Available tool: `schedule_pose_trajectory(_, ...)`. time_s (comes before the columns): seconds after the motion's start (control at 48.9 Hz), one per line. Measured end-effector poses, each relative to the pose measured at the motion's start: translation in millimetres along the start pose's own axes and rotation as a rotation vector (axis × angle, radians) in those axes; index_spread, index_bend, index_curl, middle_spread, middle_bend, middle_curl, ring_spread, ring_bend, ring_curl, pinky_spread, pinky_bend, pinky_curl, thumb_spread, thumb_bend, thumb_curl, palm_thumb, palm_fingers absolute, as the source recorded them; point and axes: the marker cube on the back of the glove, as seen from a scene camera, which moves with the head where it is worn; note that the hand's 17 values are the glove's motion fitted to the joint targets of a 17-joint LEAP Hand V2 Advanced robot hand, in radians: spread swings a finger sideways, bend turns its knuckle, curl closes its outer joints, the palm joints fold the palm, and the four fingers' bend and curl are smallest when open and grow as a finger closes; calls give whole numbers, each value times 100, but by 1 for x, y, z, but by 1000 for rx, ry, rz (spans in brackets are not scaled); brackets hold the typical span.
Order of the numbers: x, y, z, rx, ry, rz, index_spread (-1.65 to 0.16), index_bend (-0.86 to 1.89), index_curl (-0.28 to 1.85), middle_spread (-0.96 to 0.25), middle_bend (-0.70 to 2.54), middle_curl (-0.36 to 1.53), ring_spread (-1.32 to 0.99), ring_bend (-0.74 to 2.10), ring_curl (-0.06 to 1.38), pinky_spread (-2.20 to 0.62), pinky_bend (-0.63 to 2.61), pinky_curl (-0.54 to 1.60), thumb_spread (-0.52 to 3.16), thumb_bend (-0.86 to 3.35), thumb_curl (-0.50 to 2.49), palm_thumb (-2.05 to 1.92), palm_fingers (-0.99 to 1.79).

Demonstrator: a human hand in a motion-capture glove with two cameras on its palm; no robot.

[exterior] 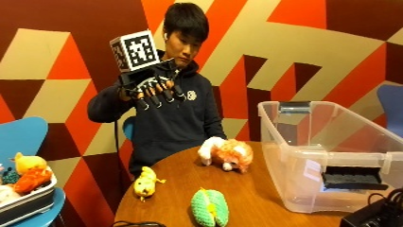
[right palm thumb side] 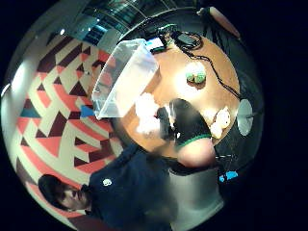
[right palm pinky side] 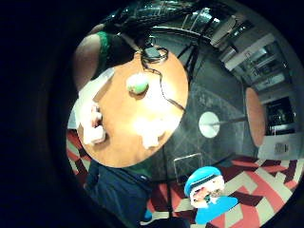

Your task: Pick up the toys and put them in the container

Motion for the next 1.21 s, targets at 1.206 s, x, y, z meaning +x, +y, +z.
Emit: schedule_pose_trajectory(1.206, 16, -166, 236, -346, 227, 166, -33, 24, 21, -2, 11, 12, -2, 76, 28, -9, 125, 38, 134, 9, 29, 19, 19)
